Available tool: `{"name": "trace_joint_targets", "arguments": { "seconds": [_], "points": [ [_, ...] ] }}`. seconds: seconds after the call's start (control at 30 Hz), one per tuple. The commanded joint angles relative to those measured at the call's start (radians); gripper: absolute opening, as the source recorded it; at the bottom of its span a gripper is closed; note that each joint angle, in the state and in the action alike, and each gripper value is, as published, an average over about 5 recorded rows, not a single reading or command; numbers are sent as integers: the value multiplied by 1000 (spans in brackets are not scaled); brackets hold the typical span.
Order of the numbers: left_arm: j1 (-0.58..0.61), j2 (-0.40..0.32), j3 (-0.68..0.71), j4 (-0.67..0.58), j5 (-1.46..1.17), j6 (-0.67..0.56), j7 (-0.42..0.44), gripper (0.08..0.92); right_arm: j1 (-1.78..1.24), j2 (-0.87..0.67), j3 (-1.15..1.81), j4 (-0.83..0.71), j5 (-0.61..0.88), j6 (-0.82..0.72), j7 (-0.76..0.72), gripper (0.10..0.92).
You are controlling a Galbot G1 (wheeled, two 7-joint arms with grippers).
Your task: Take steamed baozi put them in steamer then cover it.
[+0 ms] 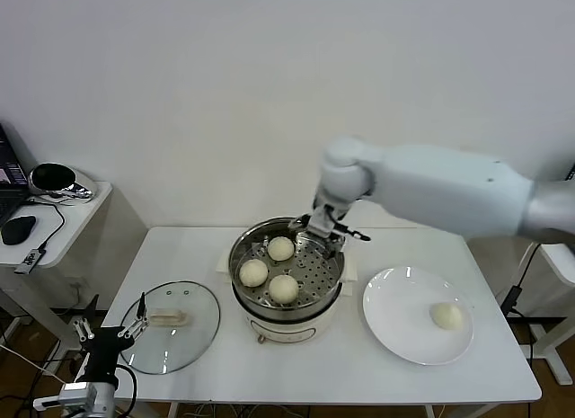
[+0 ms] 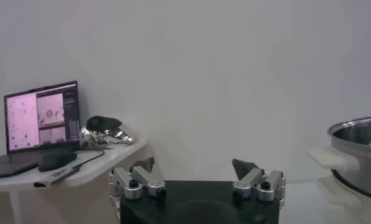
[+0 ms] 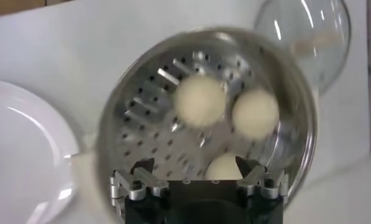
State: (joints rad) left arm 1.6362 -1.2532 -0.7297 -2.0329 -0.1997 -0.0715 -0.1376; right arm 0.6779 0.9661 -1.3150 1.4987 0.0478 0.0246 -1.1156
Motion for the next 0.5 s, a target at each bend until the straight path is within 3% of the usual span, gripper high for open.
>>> {"name": "trace_joint_targets", "arguments": {
  "seconds": [0.03, 0.27, 0.5],
  "points": [
    [-4, 3, 9, 1, 2, 1, 1, 823, 59, -326, -22, 168, 140, -427, 10, 823],
    [-11, 12, 21, 6, 2, 1, 2, 823, -123, -538, 61, 200, 45, -455, 31, 823],
    [-14, 13, 29, 12, 9, 2, 2, 823, -406, -616, 264, 134, -80, -378, 38, 823]
  ]
}}
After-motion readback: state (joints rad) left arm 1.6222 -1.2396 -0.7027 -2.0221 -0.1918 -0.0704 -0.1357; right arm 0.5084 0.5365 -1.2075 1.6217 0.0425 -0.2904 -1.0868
